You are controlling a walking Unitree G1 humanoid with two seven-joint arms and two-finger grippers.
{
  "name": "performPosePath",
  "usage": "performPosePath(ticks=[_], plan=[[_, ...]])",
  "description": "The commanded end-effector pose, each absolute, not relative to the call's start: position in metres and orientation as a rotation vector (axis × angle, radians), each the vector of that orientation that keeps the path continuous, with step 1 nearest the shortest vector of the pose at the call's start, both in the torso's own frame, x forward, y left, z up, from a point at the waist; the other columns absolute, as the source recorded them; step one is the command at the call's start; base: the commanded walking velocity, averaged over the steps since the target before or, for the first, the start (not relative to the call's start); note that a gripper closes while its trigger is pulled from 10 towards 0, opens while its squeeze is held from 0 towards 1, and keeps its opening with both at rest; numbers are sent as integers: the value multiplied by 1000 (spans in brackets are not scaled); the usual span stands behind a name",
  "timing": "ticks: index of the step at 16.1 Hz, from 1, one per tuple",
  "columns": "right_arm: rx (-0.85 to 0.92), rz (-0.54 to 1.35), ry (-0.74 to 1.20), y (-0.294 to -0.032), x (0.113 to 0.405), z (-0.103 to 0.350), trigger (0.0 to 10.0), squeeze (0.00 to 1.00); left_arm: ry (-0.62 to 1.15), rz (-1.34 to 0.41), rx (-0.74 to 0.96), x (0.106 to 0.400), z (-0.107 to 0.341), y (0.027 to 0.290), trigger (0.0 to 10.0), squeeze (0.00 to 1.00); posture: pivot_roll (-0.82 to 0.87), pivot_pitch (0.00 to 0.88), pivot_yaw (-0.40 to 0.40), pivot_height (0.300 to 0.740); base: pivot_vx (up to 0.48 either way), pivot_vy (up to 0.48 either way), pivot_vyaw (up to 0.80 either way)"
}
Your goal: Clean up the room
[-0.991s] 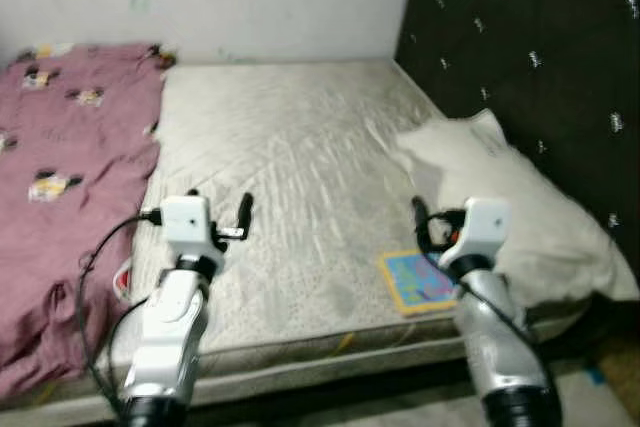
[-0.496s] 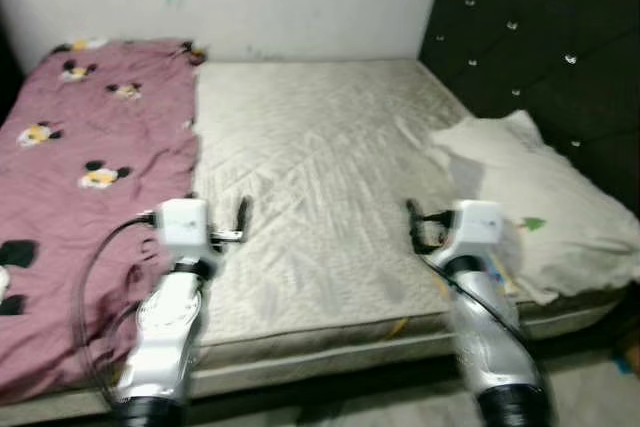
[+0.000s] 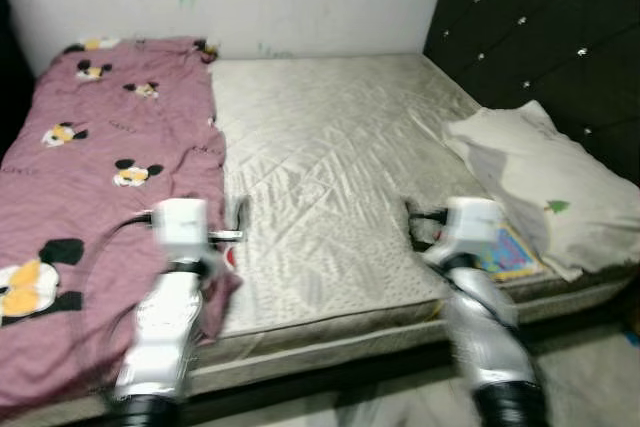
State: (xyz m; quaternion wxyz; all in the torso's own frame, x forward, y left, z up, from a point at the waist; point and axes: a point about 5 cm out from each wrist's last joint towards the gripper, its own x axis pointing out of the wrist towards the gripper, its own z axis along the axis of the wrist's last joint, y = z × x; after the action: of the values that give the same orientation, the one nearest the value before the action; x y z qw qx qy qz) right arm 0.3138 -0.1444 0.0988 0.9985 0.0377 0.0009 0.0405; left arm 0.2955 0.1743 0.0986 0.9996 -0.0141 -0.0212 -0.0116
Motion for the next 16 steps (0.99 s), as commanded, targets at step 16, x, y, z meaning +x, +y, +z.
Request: performPosePath(ticks=[16], plan=[[58, 62, -13, -155, 319, 103, 10000, 0, -105, -99, -46, 300, 108, 159, 10000, 0, -62, 0, -28, 740, 66, 90, 0]])
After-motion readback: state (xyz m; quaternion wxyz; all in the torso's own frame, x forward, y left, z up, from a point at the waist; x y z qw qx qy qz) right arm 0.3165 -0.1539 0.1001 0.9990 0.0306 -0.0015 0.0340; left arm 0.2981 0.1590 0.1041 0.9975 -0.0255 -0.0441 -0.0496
